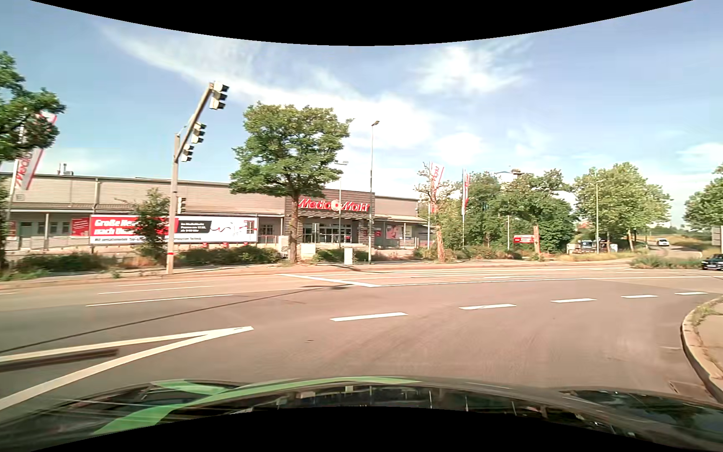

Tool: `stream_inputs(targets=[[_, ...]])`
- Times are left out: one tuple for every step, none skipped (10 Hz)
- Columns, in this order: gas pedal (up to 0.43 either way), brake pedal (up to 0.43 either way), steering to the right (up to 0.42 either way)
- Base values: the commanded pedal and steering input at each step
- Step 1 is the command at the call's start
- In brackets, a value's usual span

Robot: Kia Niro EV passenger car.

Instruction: Follow the waypoints while adhering to traffic rules and regulations

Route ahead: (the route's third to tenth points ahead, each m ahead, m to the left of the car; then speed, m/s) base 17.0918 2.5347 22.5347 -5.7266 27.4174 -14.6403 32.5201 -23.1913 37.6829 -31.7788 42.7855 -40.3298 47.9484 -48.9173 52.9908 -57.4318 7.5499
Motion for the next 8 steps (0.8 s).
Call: stream_inputs(targets=[[0.039, 0.0, 0.255], [0.039, 0.0, 0.265], [0.047, 0.0, 0.275], [0.067, 0.0, 0.279], [0.079, 0.0, 0.28], [0.11, 0.0, 0.279], [0.13, 0.0, 0.276], [0.138, 0.0, 0.269]])
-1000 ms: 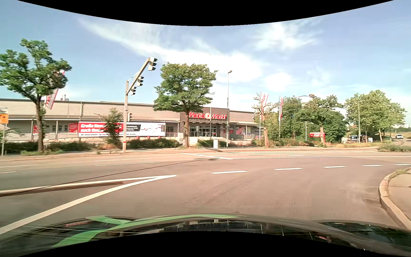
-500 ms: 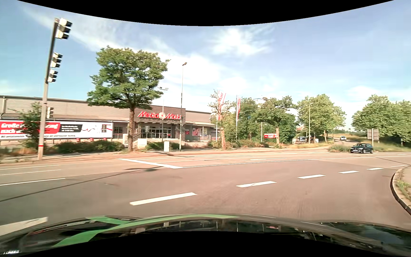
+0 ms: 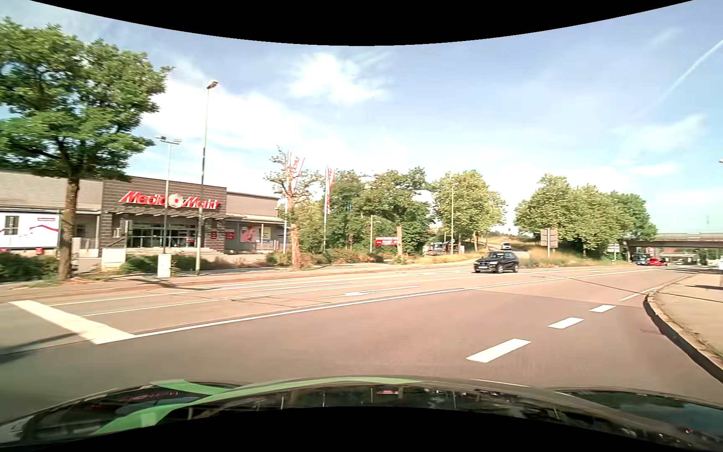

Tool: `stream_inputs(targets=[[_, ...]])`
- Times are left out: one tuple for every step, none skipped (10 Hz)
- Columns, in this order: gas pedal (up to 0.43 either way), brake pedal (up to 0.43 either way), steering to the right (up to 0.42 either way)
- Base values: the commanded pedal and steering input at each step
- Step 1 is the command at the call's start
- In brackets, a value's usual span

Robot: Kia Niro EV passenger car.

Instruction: Follow the waypoints while adhering to traffic rules and regulations

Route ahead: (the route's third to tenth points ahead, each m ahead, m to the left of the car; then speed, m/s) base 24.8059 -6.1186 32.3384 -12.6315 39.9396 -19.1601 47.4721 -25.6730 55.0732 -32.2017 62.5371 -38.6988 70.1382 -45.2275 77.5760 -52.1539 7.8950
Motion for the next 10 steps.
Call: stream_inputs(targets=[[0.15, 0.0, 0.262], [0.157, 0.0, 0.252], [0.189, 0.0, 0.243], [0.189, 0.0, 0.235], [0.189, 0.0, 0.223], [0.189, 0.0, 0.215], [0.189, 0.0, 0.204], [0.189, 0.0, 0.188], [0.189, 0.0, 0.171], [0.189, 0.0, 0.158]])
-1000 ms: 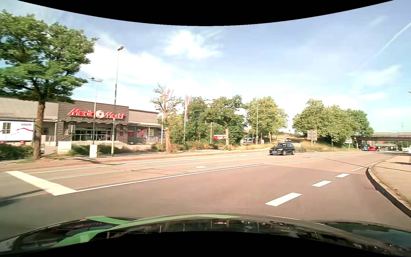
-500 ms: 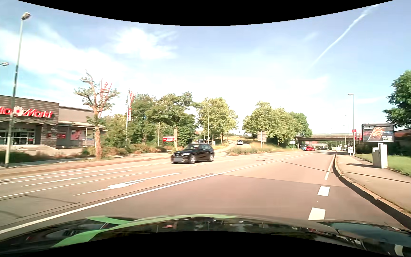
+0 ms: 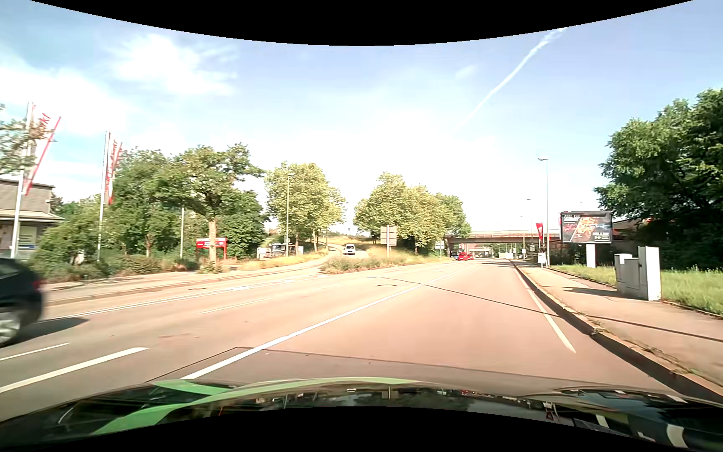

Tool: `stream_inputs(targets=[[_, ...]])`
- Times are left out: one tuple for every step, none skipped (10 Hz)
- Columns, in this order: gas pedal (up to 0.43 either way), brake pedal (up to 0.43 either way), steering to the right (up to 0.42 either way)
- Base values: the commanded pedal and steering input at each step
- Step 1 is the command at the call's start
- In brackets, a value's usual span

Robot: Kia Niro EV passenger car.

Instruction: Follow the waypoints while adhering to traffic rules and regulations

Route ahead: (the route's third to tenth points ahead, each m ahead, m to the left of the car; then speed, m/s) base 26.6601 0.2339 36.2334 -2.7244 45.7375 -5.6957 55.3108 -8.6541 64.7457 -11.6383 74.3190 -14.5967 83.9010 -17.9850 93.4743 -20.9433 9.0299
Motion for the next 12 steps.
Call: stream_inputs(targets=[[0.197, 0.0, 0.145], [0.209, 0.0, 0.139], [0.209, 0.0, 0.133], [0.209, 0.0, 0.124], [0.22, 0.0, 0.115], [0.22, 0.0, 0.105], [0.22, 0.0, 0.092], [0.228, 0.0, 0.08], [0.228, 0.0, 0.069], [0.228, 0.0, 0.061], [0.228, 0.0, 0.051], [0.22, 0.0, 0.043]])
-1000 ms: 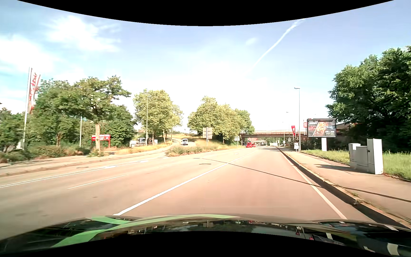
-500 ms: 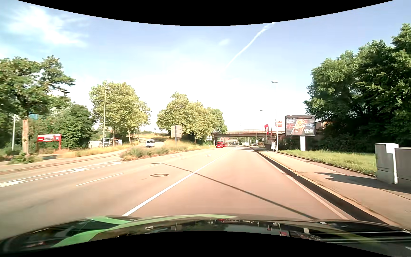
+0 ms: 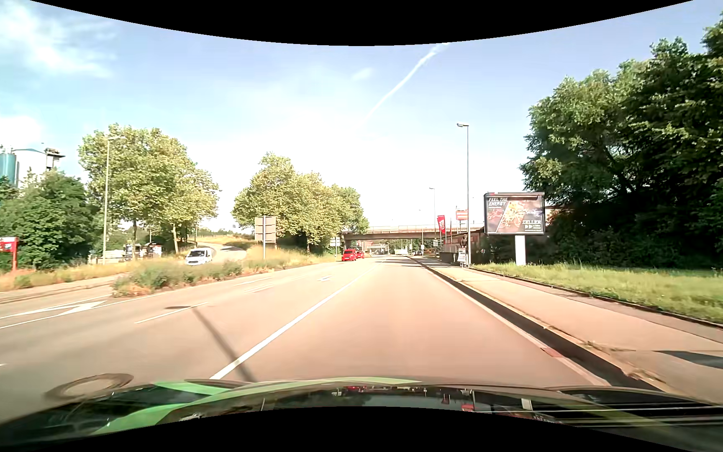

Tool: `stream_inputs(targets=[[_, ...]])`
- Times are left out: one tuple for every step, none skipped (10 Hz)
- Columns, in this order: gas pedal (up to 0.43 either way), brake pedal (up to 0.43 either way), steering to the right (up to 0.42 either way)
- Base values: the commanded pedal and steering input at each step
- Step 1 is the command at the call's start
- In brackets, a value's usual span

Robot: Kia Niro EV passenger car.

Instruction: Follow the waypoints while adhering to traffic rules and regulations

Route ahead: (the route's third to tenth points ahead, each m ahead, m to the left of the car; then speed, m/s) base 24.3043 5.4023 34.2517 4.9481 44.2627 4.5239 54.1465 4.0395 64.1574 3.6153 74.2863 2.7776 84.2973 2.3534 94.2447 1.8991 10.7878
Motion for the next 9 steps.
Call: stream_inputs(targets=[[0.209, 0.0, 0.035], [0.209, 0.0, 0.029], [0.189, 0.0, 0.02], [0.177, 0.0, 0.015], [0.177, 0.0, 0.01], [0.177, 0.0, 0.006], [0.177, 0.0, 0.003], [0.177, 0.0, 0.003], [0.177, 0.0, 0.003]])
